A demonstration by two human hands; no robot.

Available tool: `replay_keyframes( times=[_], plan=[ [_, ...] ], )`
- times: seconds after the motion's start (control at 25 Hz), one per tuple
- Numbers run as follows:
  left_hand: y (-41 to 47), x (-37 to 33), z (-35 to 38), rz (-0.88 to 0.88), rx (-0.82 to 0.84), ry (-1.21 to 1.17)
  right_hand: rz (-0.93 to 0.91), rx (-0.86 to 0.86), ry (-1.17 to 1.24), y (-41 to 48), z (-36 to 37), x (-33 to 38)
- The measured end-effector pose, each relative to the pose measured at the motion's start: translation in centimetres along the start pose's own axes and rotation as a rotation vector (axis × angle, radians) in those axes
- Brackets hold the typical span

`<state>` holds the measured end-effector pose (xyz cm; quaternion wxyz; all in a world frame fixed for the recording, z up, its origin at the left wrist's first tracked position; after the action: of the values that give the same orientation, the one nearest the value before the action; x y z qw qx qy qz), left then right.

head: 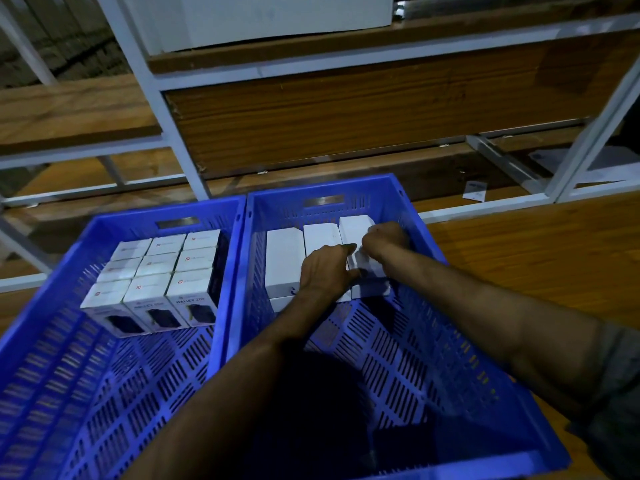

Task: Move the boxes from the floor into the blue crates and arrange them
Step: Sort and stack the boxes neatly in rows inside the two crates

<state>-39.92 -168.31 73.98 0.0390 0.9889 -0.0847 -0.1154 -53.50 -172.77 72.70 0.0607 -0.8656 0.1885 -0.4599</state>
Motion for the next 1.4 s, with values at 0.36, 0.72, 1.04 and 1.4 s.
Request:
replay_keyframes(
  times=[0.36,0.72,1.04,1.4],
  plan=[
    [0.1,0.6,1.3,-0.03,0.05,0.187,-0.128,0.156,-0.212,-0.5,1.6,0.0],
    [0.2,1.3,3.2,0.102,0.12,0.429,-0.152,0.479,-0.473,-0.9,3.1,-0.5],
    [0.3,1.2,3.8,0.087,0.15,0.458,-0.323,0.367,-0.851,-0.3,3.8,-0.7],
    [-0.1,2.7,3.4,0.093,0.214,0.296,-0.373,0.313,-0.76,-0.5,3.2,-0.7]
  ],
)
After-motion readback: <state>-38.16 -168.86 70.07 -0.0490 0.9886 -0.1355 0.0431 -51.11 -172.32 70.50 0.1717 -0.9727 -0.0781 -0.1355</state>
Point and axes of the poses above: each hand's wrist, its own y-axis towards the middle knuckle, its own z-axis out of the palm, x = y × z, the point moved 8 cm from there along y, towards the middle knuckle, and after that the axes turned 3 degrees about x, right-handed, at the moved point
